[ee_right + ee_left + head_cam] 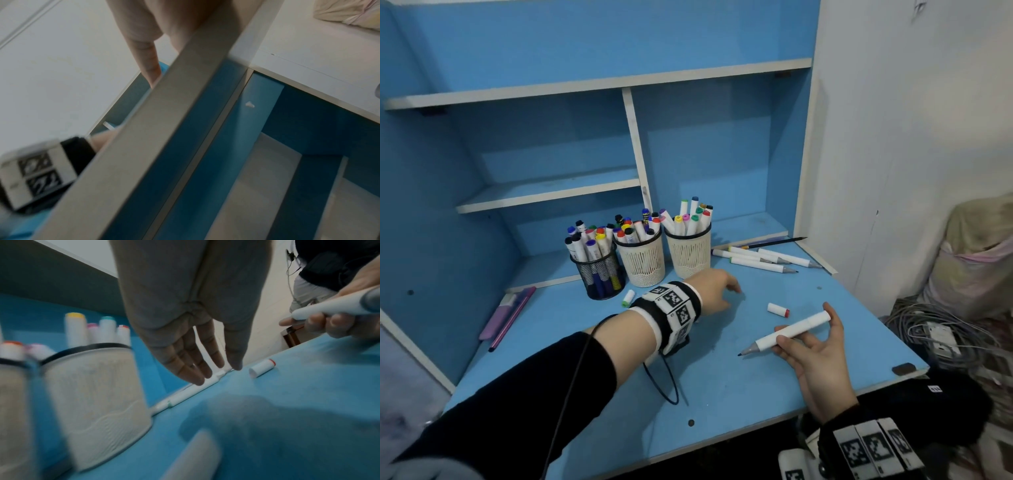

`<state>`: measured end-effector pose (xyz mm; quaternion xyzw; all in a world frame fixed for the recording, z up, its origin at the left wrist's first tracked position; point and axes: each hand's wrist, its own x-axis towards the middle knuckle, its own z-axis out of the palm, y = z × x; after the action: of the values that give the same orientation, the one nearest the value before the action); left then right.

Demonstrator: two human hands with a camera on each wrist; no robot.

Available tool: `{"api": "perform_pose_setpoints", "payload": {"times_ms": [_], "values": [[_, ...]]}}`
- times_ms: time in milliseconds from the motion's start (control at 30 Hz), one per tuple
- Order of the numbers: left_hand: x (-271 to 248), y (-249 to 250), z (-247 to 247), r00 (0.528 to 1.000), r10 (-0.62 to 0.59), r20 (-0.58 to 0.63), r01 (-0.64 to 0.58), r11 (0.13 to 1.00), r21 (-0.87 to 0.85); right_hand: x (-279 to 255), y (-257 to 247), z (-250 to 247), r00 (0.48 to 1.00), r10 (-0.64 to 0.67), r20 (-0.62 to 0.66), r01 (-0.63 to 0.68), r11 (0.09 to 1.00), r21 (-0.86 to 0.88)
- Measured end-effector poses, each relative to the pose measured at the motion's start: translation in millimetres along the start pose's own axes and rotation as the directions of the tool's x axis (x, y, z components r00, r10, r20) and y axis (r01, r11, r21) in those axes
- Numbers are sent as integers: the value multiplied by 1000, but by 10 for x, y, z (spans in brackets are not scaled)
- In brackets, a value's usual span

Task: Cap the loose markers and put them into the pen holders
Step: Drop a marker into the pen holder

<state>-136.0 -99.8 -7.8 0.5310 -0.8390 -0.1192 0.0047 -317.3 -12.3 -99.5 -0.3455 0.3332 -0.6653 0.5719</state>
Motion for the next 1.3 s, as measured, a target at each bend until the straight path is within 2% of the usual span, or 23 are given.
{"api": "perform_pose_setpoints", "payload": {"times_ms": [67,167,433,600,800,900,1033,1100,1167,1233,1300], "values": [[112,222,32,994,79,71,-81,997,17,4,7,-1,1000,0,-7,0,1000,-5],[232,487,108,980,126,153,-135,990,49,7,7,-15,1000,5,-16,-4,1000,13],[242,640,192,985,115,127,-121,992,41,-23,-45,-24,1000,1,-22,0,999,45],[65,547,179,994,85,71,-85,996,-5,-46,-67,-17,999,6,-48,-2,996,91],[-271,347,75,999,24,-47,-34,976,-217,-83,-110,29,995,13,-97,-2,995,105],[-454,299,45,993,-21,-119,-23,934,-355,-97,-139,89,991,20,-133,-3,991,131],[-696,257,55,964,-112,-240,-32,851,-524,-90,-207,151,991,-22,-133,35,995,98],[-782,238,52,938,-191,-289,-44,763,-645,-94,-256,203,992,-46,-114,54,996,66],[-834,220,38,913,-294,-283,-72,567,-821,-102,-330,284,991,-69,-111,75,996,52],[-880,215,18,903,-353,-246,-111,361,-926,-89,-389,352,989,-102,-106,108,993,53],[-909,209,4,891,-381,-249,-154,264,-952,-71,-440,409,986,-137,-100,143,988,60]]}}
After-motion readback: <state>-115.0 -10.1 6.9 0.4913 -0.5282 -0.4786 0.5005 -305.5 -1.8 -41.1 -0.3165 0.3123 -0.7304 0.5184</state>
